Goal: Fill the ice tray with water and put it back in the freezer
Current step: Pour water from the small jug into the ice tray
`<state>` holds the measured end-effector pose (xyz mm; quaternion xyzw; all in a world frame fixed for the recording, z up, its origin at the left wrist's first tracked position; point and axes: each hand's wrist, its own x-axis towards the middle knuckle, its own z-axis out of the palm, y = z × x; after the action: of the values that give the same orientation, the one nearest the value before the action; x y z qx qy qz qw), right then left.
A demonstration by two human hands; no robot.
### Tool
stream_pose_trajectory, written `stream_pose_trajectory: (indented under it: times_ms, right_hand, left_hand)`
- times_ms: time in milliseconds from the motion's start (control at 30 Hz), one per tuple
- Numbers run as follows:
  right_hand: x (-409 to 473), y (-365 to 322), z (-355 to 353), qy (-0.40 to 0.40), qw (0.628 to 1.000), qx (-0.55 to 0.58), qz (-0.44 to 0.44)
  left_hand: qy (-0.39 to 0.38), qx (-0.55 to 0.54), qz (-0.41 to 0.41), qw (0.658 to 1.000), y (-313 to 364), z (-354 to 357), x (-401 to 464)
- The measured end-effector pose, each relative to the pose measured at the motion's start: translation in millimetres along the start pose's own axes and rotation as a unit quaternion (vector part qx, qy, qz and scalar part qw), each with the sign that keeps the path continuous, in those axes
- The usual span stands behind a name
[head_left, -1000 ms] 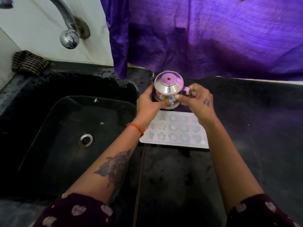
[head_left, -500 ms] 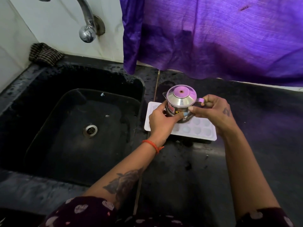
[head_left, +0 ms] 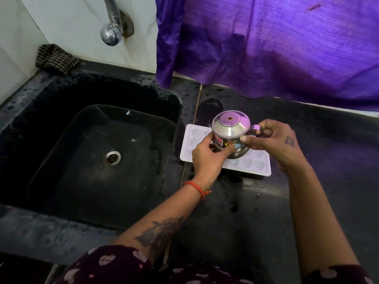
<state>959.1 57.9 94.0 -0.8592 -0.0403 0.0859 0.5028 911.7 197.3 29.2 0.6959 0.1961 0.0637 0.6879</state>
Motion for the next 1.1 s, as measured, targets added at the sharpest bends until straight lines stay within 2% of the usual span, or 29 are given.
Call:
stream_pose_trajectory:
  times_ms: [833,1100]
  right_hand:
    - [14.9,-11.2,7.1,0.009,0.999,-0.030,-0.007]
    - [14.0,-11.6,9.5,0.006,1.000,-0.007,-0.002]
  left_hand:
    - [-0.007,-0.037,0.000,0.999,-4.1,-3.5,11.6]
    - [0.001,-0.032,0.009,0.999,-3.4,-5.5,12.7]
